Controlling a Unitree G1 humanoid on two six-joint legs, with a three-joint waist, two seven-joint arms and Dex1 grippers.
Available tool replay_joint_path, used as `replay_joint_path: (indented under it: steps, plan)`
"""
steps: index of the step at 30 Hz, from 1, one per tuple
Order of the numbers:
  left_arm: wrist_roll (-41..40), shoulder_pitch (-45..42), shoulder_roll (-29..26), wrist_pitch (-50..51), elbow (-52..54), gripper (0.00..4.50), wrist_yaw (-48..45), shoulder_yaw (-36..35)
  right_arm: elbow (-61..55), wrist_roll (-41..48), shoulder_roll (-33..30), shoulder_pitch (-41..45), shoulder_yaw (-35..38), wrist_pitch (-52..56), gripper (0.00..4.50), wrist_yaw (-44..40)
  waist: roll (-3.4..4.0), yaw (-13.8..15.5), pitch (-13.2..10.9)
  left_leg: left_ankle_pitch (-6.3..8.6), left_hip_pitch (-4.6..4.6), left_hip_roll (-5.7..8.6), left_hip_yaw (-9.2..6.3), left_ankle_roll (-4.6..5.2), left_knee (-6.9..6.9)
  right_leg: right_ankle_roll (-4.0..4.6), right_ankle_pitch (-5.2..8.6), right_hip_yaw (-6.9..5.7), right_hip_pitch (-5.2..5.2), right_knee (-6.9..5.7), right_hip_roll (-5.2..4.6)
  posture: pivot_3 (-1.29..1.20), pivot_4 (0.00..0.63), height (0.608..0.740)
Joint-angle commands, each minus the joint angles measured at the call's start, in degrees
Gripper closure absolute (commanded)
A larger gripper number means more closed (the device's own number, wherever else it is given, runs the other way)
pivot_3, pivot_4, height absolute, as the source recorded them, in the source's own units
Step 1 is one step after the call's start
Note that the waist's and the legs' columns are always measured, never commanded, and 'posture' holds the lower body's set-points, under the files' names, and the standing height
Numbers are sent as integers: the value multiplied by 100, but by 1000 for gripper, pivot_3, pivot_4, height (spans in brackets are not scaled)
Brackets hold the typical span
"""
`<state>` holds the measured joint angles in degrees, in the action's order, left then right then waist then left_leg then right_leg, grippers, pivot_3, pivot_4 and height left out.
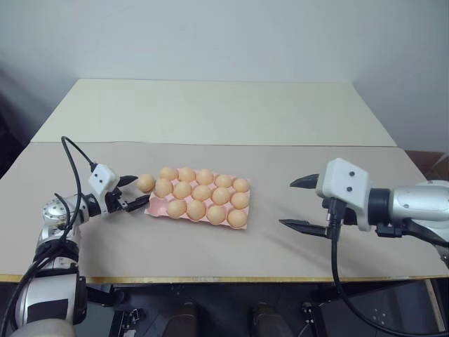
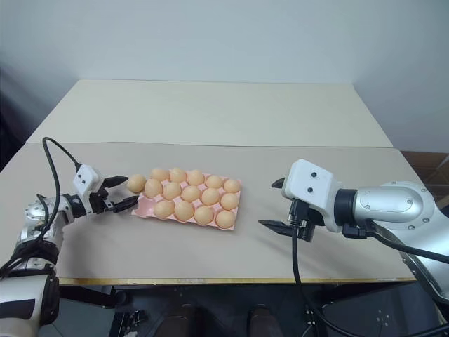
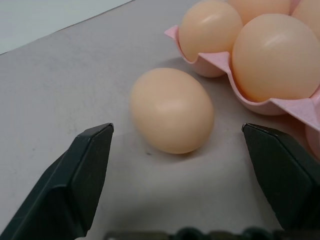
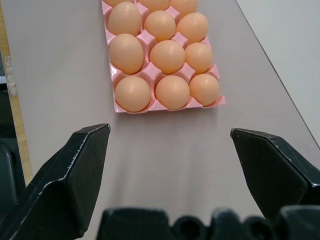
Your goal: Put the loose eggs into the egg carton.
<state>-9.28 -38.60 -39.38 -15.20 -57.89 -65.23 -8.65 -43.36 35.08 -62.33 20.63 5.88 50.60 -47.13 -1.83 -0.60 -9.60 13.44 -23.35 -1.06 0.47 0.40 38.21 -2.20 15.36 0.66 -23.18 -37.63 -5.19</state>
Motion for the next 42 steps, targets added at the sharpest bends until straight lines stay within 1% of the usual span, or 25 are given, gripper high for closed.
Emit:
replay_joint_path:
  steps: [1,3,9,12,16,18,19,23,29,31,34,35,38,42]
  plan:
    - [104,-285,66,-259,-227,18,80,58,-118,97,-20,99,266,56,0,100,0,1,0,0,0,1,0,0,1,0,0,0,2,0,-1,0,150,740]
    - [181,-390,139,-307,-350,18,156,97,-118,122,-5,134,262,74,0,120,0,1,0,0,-1,2,0,0,2,-1,0,0,2,1,-2,0,150,740]
    - [581,-592,269,-452,-711,18,802,298,-141,143,7,112,243,108,0,229,-1,9,1,0,-4,3,-4,0,3,-2,0,-3,1,1,-2,0,150,740]
    - [560,-603,271,-569,-788,648,810,261,-156,183,11,97,255,150,0,299,-1,7,1,0,-1,3,-5,0,5,-2,-1,-2,3,-3,-2,0,150,740]
    - [520,-573,227,-646,-789,1946,697,244,-162,197,7,85,234,158,0,350,-1,-3,1,0,-2,2,-5,0,5,-2,0,-2,2,-2,0,0,150,740]
    - [503,-556,182,-674,-791,2508,703,217,-155,216,17,89,222,163,0,379,-1,-2,1,0,-3,2,-5,0,5,-2,0,-3,1,-2,-1,0,150,740]
    - [517,-543,162,-677,-789,2603,765,213,-147,223,29,89,212,164,0,397,-1,-1,1,0,-4,2,-5,0,5,-2,0,-3,1,-2,-1,0,150,740]
    - [550,-487,77,-678,-742,2636,959,204,-126,223,47,93,164,138,0,425,-1,-3,1,0,-3,2,-5,0,5,-2,0,-3,1,-1,-1,0,150,740]
    - [-21,-185,-277,-510,-24,2636,253,-151,-119,203,53,98,140,111,0,410,-1,-20,1,0,-4,-1,-6,0,4,-2,0,-2,-2,-2,1,0,150,740]
    - [-315,10,-410,-303,477,2636,-278,-234,-132,211,50,106,138,111,0,403,-1,-15,1,0,-5,-1,-7,0,4,-2,-1,-3,-1,-2,0,0,150,740]
    - [-770,360,-591,309,1398,2636,-954,-304,-155,202,41,128,136,94,0,399,0,-5,1,0,-4,0,-6,0,5,-2,0,-2,2,0,-2,0,150,740]
    - [-1002,541,-665,643,1889,2636,-1172,-324,-173,213,38,136,159,97,0,401,-1,-1,1,0,-4,0,-6,0,5,-2,0,-2,3,1,-3,0,150,740]
    - [-1480,989,-804,1293,2970,2636,-1597,-358,-221,216,31,140,195,86,0,411,0,-5,0,0,-5,-2,-6,0,5,-2,0,-2,1,1,-2,0,150,740]
    - [-1612,1401,-874,1628,3802,2636,-1808,-241,-269,184,76,125,211,87,0,492,0,-10,0,0,1,-4,-7,0,5,-2,0,0,4,-1,0,0,150,740]
